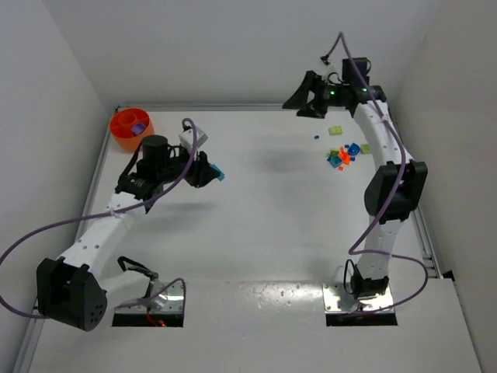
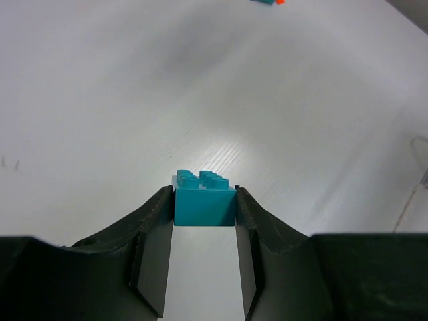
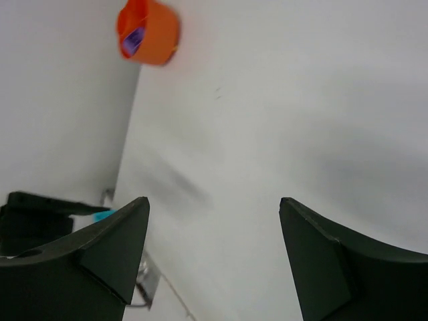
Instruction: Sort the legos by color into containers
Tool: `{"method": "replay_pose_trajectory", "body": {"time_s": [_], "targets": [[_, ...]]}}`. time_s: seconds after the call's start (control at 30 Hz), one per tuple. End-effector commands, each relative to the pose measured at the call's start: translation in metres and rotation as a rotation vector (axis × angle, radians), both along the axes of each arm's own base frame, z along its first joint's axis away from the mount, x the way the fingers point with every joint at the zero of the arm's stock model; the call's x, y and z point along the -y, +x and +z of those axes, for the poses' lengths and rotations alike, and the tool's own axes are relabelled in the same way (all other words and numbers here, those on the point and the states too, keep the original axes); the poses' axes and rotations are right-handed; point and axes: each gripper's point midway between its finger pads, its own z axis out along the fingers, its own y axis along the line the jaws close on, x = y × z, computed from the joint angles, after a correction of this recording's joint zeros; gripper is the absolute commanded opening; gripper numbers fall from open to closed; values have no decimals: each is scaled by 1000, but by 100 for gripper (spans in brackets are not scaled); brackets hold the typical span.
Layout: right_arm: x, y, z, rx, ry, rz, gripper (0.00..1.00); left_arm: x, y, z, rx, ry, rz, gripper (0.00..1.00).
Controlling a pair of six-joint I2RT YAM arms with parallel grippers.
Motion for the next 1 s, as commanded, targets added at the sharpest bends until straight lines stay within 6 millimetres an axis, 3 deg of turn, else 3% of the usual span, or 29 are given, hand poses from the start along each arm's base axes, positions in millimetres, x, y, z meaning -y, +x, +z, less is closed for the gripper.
{"method": "replay_pose_trajectory", "body": {"time_s": [0.0,0.07,0.1,0.17,0.27,0.3,0.43,0.53,0.63,0.67,0.87,0.97], "targets": [[30,1,18,74,-109,-68,79,-37,8,19,50,26,124,12],[44,5,8,96,-190,-90,79,-62,15,25,47,54,215,12],[47,4,-2,93,-217,-82,79,-84,24,40,68,58,294,12],[53,1,-6,105,-252,-97,79,-127,43,46,14,80,441,11],[60,0,-8,123,-293,-116,79,-167,63,34,-99,81,530,9],[61,1,-9,123,-300,-123,79,-192,73,49,-72,76,592,9],[65,3,-16,118,-331,-126,79,-243,100,58,-71,92,698,9],[65,3,-16,118,-331,-126,80,-270,118,59,-75,101,755,9],[66,2,-20,107,-332,-125,80,-285,130,61,-69,106,765,9],[64,0,-24,97,-327,-116,80,-293,136,52,-85,111,765,12],[61,-3,-31,87,-312,-98,80,-313,161,48,-83,91,762,16],[60,-3,-31,88,-305,-92,80,-324,170,35,-98,105,775,16]]}}
